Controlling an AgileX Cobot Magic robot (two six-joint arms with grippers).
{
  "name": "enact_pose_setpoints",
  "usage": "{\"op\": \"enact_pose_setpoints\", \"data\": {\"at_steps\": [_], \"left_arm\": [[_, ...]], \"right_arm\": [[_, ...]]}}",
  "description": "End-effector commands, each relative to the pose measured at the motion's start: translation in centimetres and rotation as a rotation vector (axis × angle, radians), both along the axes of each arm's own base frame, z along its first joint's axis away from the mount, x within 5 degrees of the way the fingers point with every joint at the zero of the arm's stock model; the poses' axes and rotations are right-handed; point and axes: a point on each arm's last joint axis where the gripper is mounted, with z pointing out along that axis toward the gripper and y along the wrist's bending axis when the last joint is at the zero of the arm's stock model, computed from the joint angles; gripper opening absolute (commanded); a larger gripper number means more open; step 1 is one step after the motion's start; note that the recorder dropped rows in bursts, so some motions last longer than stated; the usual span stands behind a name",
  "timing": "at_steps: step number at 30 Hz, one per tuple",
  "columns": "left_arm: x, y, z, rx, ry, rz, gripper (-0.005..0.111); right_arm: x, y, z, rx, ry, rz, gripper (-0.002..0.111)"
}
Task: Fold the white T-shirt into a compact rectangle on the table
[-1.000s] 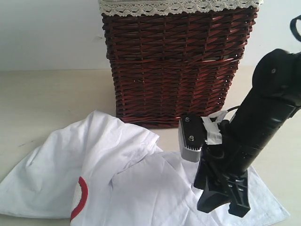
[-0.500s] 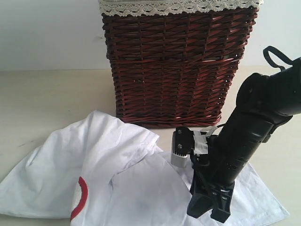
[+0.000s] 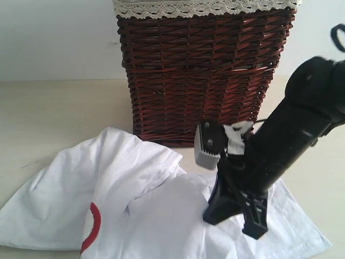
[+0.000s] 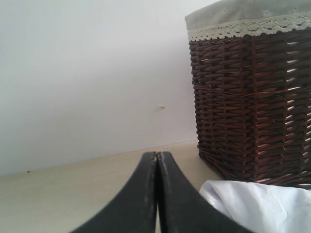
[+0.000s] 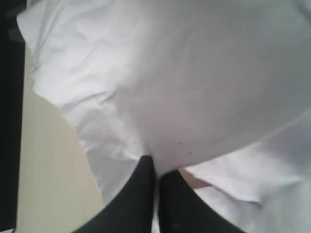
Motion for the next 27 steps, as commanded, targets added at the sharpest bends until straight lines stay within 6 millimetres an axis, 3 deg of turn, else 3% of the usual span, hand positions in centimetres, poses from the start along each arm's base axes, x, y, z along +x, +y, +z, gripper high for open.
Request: {"op": "enact_pose_setpoints", "data": {"at_steps": [1, 6, 9, 14, 18, 22, 27], "left_arm": [[-0.1, -0.1, 0.0, -0.002, -0.005, -0.008, 0.0], [-0.1, -0.1, 0.0, -0.002, -0.005, -0.008, 0.0], [-0.1, -0.1, 0.0, -0.002, -0.005, -0.008, 0.0], [-0.1, -0.1, 0.0, -0.002, -0.005, -0.008, 0.0], [-0.1, -0.1, 0.0, -0.002, -0.005, -0.008, 0.0], [-0.1, -0.1, 0.0, -0.002, -0.005, -0.008, 0.0], [-0.1, -0.1, 0.0, -0.002, -0.005, -0.008, 0.0]], "right_arm": [[1.7, -0.3, 4.9, 0.048, -0.296, -0.169, 0.0], [5.4, -2.0, 8.8, 0.068, -0.681, -0.503, 0.0], [7.0, -3.6, 9.2, 0.024, -0.801, -0.557, 0.0], [8.9, -5.6, 7.8, -0.101, -0.921, -0.5, 0.0], [10.5, -6.9, 7.2, -0.11, -1.001, -0.568, 0.0], [11.1, -7.0, 6.0, -0.122, -0.975, -0.587, 0.001], [10.5, -6.8, 3.5, -0.184, -0.796, -0.519, 0.027]]}}
